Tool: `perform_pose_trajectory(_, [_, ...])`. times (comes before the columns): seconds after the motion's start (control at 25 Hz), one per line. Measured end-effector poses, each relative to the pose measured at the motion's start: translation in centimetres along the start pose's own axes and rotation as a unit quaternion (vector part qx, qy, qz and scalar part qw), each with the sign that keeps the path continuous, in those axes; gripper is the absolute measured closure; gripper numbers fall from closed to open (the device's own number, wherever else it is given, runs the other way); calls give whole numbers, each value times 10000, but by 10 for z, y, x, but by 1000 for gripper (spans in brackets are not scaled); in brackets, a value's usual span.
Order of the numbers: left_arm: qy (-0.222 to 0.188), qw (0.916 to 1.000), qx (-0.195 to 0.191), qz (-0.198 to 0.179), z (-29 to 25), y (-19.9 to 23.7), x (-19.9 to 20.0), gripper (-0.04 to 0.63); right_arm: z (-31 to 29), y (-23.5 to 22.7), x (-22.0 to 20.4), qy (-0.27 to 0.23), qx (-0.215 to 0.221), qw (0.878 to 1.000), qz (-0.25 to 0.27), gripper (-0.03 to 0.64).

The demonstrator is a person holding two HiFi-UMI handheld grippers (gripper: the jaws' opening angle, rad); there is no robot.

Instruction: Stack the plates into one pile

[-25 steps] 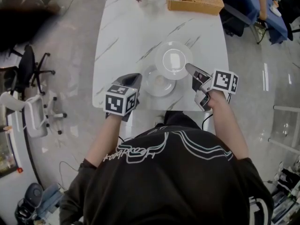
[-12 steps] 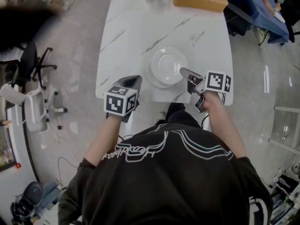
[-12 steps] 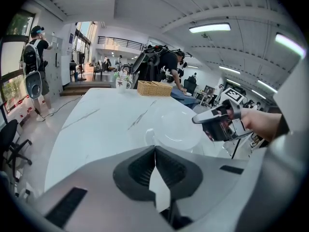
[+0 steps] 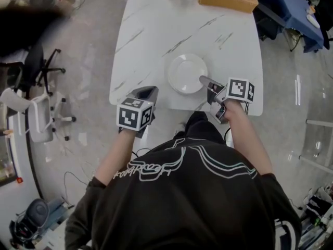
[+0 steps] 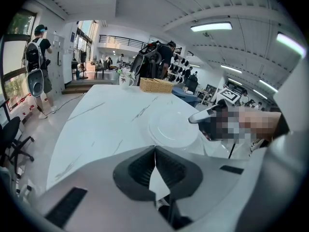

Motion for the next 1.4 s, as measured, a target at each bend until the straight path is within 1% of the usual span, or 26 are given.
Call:
perform_pose_trajectory(0.12, [10, 10000, 14, 8, 0, 4, -3, 571, -3, -2, -3, 48, 14, 10000, 50, 578])
perform_pose_trajectory(0.24, [28, 10000, 5, 9, 2, 6, -8, 571, -4, 2, -7, 128, 61, 9993, 351, 564])
perform_pose_trajectory(0.28, [32, 10000, -3, 5, 3, 7, -9, 571, -5, 5, -8, 175, 90, 9986, 489, 540])
perform_pose_trajectory(0.36, [30, 10000, -20, -9, 2, 7, -10, 571, -7, 9, -11, 328, 178, 9962, 781, 442])
perform_pose_trajectory(0.48, [-10, 10000, -36, -24, 2, 6, -9, 571, -10, 16, -17, 676, 238, 9886, 1326, 376])
perform_pose_trajectory(0.56, [-46, 10000, -39, -24, 4, 6, -7, 571, -11, 19, -23, 987, 169, 9790, 1773, 351])
perform_pose_trajectory(0.64, [-92, 9999, -59, -21, 6, 4, -5, 571, -11, 19, -28, 1334, 48, 9648, 2267, 339])
perform_pose_trajectory(0.8, [-167, 9999, -28, -30, 7, 3, -5, 571, -8, 14, -36, 2012, -215, 9234, 3261, 328])
perform_pose_trajectory(0.88, [-189, 9998, 7, 4, 8, 3, -4, 571, -5, 11, -37, 2244, -301, 9083, 3518, 324])
perform_pose_trajectory(0.96, [-207, 9998, 44, 40, 9, 2, -3, 571, 0, 8, -35, 2349, -376, 9004, 3644, 322])
perform_pose_trajectory(1.08, [-238, 9996, 96, 79, 12, -3, -1, 571, 7, 9, -27, 2327, -384, 8963, 3755, 322])
perform_pose_trajectory(1.16, [-263, 9995, 101, 108, 15, -11, -1, 571, 14, 15, -20, 2176, -331, 8982, 3805, 322])
perform_pose_trajectory(1.32, [-462, 9987, -34, 203, 26, -44, 12, 571, 38, 45, 5, 1539, -9, 9083, 3890, 324])
perform_pose_trajectory(1.4, [-589, 9979, -159, 224, 34, -66, 21, 571, 55, 64, 17, 1239, 210, 9091, 3971, 325])
Point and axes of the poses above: the fingertips, and each gripper's own axes: z backward along the fingers, y to its left, x out of its top, the point moved 2 cm from there along z, backward along the fingers, and after that the axes turned 14 degrees about z, right-handed, at the moved point
